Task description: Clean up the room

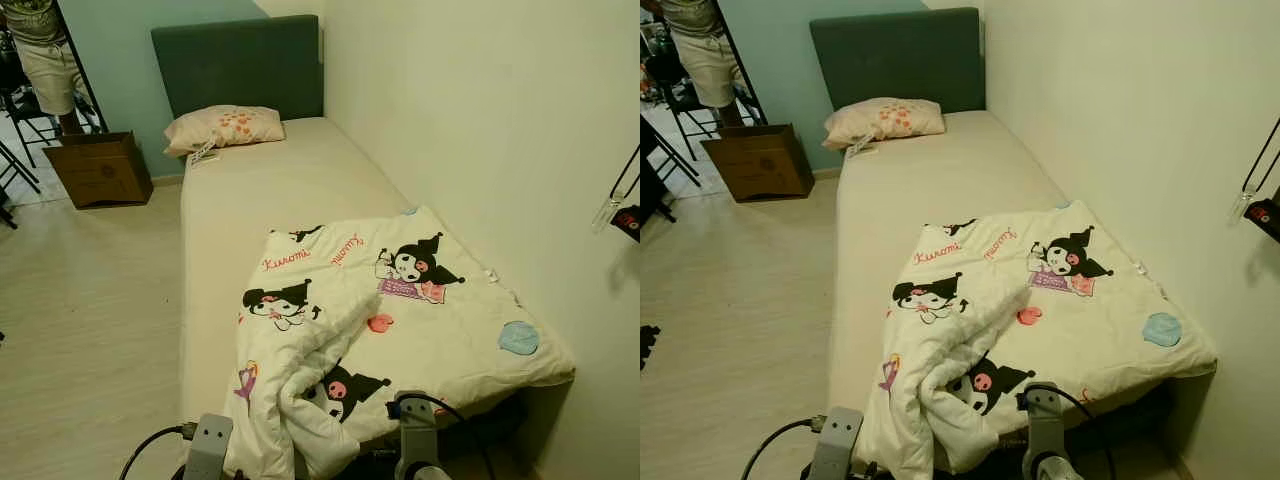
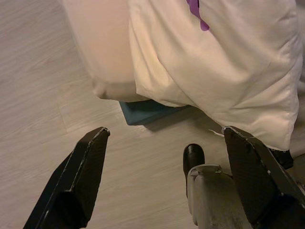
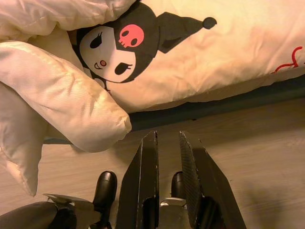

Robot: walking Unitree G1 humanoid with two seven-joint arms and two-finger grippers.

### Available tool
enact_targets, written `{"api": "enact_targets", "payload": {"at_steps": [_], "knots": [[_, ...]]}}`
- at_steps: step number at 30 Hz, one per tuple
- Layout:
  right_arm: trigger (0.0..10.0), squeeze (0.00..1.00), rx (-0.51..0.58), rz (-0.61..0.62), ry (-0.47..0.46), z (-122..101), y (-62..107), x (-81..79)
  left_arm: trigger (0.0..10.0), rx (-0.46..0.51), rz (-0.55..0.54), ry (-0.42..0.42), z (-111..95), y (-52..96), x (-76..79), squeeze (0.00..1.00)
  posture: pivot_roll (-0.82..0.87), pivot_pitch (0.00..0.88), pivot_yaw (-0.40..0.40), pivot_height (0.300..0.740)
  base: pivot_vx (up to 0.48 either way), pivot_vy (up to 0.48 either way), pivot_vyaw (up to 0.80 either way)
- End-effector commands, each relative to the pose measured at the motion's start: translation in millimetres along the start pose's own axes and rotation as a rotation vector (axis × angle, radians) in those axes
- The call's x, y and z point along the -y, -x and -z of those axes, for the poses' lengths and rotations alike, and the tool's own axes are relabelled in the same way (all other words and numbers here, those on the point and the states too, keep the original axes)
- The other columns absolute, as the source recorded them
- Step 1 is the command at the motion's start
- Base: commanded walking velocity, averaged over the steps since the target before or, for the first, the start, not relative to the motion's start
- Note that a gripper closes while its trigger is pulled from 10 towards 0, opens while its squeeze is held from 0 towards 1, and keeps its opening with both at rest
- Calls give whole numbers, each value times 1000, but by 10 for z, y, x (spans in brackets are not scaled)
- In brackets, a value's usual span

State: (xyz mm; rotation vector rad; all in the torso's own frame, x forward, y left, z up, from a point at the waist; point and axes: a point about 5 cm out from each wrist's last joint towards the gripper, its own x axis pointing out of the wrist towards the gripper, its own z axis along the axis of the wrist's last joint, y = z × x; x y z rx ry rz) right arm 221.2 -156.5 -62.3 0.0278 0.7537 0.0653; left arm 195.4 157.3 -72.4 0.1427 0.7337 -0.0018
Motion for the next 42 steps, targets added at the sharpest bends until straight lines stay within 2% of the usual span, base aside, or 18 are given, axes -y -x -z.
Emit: {"api": "enact_targets", "payload": {"at_steps": [1, 7, 17, 22, 25, 31, 42], "knots": [[10000, 0, -8, -7, 0, 18, -1, -30, 10000, -21, 8, -19, 49, 13, 9, 0, -30, 38, 11, 740, 0, 0, 0], [10000, 0, -18, -11, -2, 41, 4, -34, 10000, -28, 25, -32, 86, 29, 25, 0, -34, 21, 14, 740, 0, 0, 0], [10000, 0, -1, 27, 18, -44, -12, 54, 10000, -28, 31, -50, 66, 19, 53, 0, -46, 34, 8, 740, 0, 0, 0], [10000, 0, -19, -17, 82, 18, 1, -5, 10000, -22, 24, -22, 50, 15, 53, 0, -41, 32, 4, 740, 0, 0, 0], [10000, 0, -27, 14, 43, 46, 7, 14, 10000, -38, 16, -34, 89, 24, 13, 0, -50, 37, 18, 740, 0, 0, 0], [10000, 0, -34, 34, 22, 63, 14, 46, 10000, -37, 26, -50, 77, 17, 7, 0, -52, 34, 22, 740, 0, 0, 0], [10000, 0, -46, 16, 45, 82, 14, 14, 10000, -26, 26, -46, 46, 8, 29, 0, -41, 38, 15, 740, 0, 0, 0]]}}
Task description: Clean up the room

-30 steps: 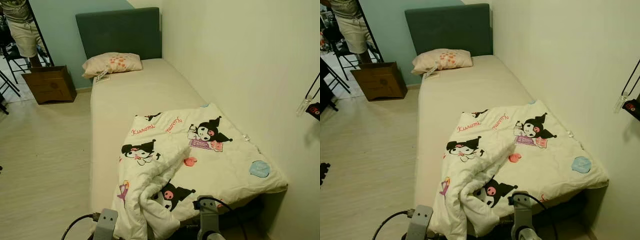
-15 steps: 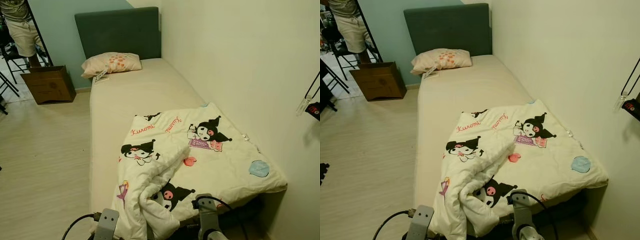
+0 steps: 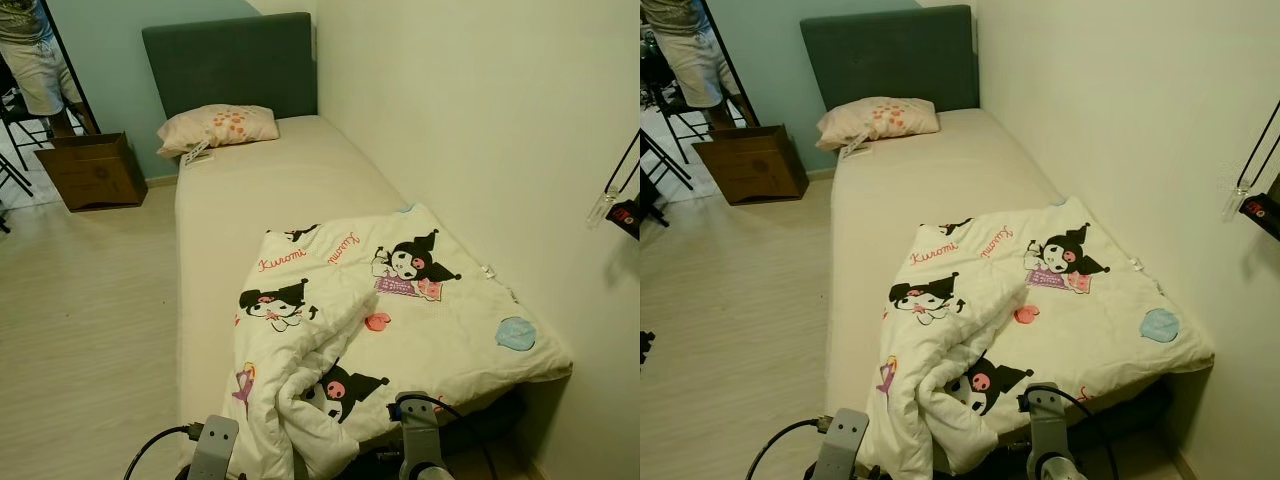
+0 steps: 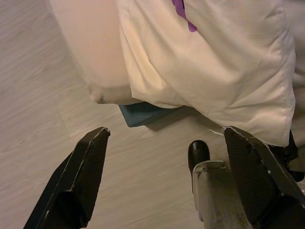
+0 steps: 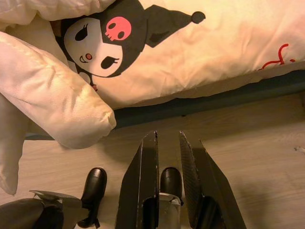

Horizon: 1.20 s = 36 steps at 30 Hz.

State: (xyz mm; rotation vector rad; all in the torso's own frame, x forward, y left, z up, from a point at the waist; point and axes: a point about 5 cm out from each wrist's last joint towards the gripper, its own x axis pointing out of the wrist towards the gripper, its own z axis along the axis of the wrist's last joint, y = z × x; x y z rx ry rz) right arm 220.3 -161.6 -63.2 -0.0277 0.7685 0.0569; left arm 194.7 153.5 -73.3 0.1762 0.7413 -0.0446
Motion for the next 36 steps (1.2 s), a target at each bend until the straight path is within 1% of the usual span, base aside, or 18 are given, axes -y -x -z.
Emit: {"api": "enact_targets", "payload": {"at_steps": [1, 8, 15, 18, 32, 33, 36], "knots": [[10000, 0, -30, -12, -2, 68, 10, -41, 10000, -21, -2, 1, 42, 8, -11, 0, -41, 38, 15, 740, 0, 0, 0], [10000, 0, -37, -14, -11, 81, 12, -50, 10000, -30, -9, 3, 77, 20, -38, 0, -32, 49, 14, 740, 0, 0, 0], [10000, 0, -35, -19, -3, 74, 9, -64, 10000, -27, -14, -2, 65, 16, -42, 0, -31, 50, 14, 740, 0, 0, 0], [10000, 0, -35, -16, -6, 70, 7, -66, 10000, -24, -28, 16, 49, 9, -57, 0, -33, 59, 14, 740, 0, 0, 0], [10000, 0, -27, -10, -11, 32, -4, -62, 10000, -28, -33, 19, 18, -9, -91, 0, -31, 52, 12, 740, 0, 0, 0], [10000, 0, -30, -10, -5, 42, -1, -54, 10000, -14, -45, -1, 8, -7, -89, 0, -29, 60, 2, 740, 0, 0, 0], [10000, 0, -40, -20, 18, 59, 2, -67, 10000, -12, -62, 14, 9, -4, -93, 0, -31, 67, 1, 740, 0, 0, 0]]}}
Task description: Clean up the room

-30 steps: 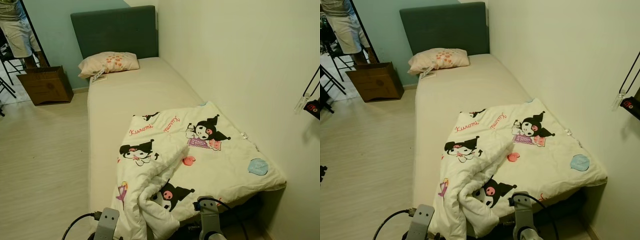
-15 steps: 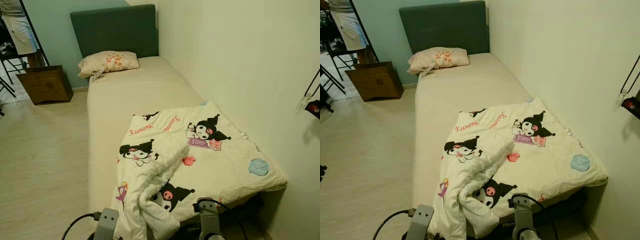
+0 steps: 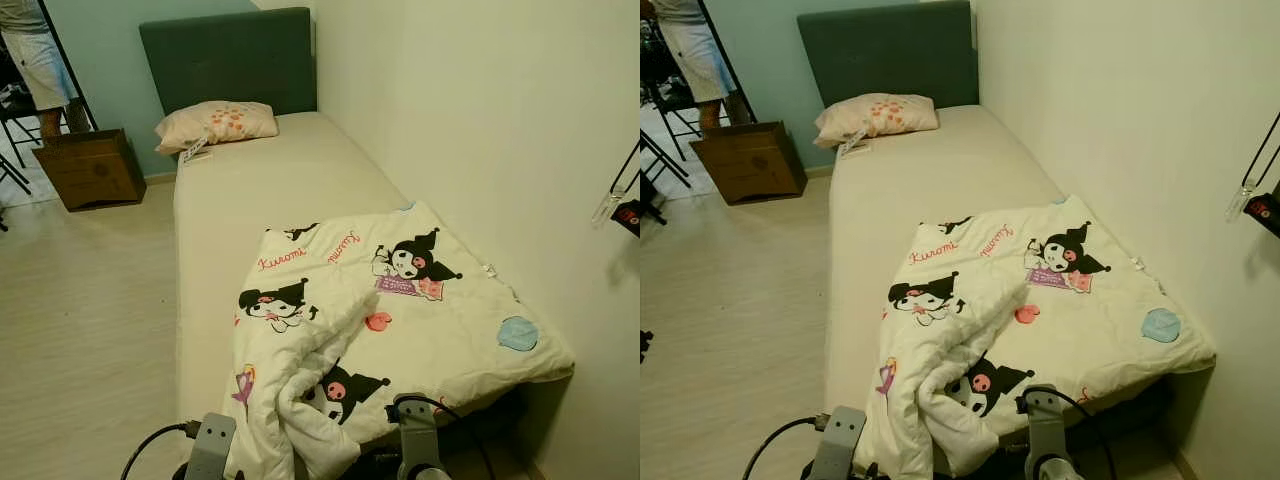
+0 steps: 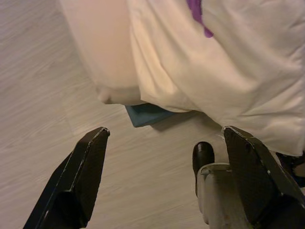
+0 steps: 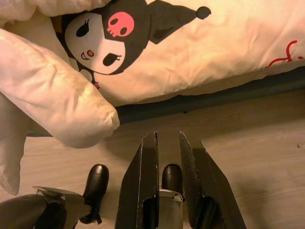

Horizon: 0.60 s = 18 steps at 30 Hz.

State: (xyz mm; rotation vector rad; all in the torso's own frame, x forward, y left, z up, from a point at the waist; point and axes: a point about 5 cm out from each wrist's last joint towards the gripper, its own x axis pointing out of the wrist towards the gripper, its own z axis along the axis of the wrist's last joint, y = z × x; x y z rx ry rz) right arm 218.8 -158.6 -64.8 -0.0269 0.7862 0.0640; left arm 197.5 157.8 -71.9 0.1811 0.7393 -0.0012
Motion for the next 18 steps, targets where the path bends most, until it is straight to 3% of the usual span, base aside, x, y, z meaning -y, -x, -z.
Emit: {"api": "enact_targets", "payload": {"at_steps": [1, 10, 18], "knots": [[10000, 0, -23, -13, 17, 39, 3, -37, 10000, -11, -21, 3, 30, 6, -47, 0, -31, 67, 1, 740, 0, 0, 0], [10000, 0, 6, -3, -3, -16, -5, -22, 10000, -6, -10, -2, 5, -3, -36, 0, -37, 65, 13, 740, 0, 0, 0], [10000, 0, -22, -10, 14, 89, 20, -50, 10000, -12, 20, -33, 43, 15, 22, 0, -41, 77, 21, 740, 0, 0, 0]]}}
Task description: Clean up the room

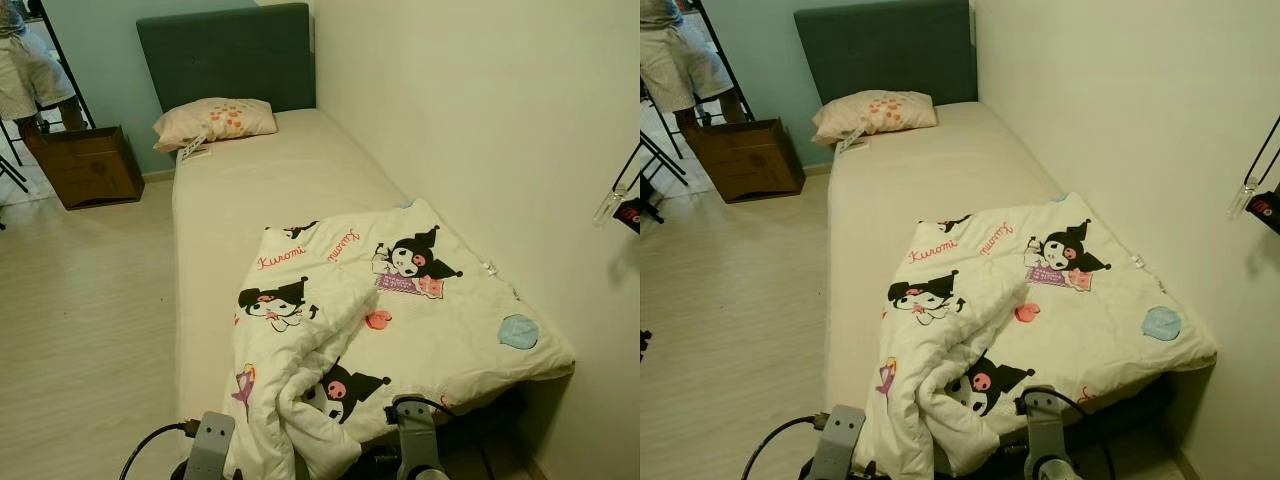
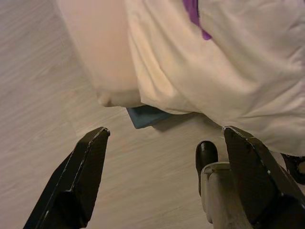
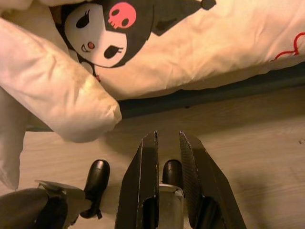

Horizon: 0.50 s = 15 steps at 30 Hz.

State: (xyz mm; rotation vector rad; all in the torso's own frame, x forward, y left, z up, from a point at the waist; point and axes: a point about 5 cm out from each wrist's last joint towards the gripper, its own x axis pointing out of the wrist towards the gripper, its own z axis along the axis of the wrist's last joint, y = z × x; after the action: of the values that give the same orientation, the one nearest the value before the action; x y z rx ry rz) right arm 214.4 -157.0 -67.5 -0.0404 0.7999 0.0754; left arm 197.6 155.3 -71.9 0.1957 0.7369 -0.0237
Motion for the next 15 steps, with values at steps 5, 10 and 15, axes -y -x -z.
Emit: {"api": "enact_targets", "payload": {"at_steps": [5, 10, 15], "knots": [[10000, 0, -19, 10, -21, 83, 21, 2, 10000, -25, 5, -14, 91, 31, -1, 0, -40, 80, 24, 740, 0, 0, 0], [10000, 0, -14, 0, -12, 69, 17, -15, 10000, -25, 2, -14, 92, 32, -7, 0, -40, 80, 24, 740, 0, 0, 0], [10000, 0, -13, -5, -5, 61, 15, -22, 10000, -24, -1, -11, 95, 33, -11, 0, -34, 74, 15, 740, 0, 0, 0]]}}
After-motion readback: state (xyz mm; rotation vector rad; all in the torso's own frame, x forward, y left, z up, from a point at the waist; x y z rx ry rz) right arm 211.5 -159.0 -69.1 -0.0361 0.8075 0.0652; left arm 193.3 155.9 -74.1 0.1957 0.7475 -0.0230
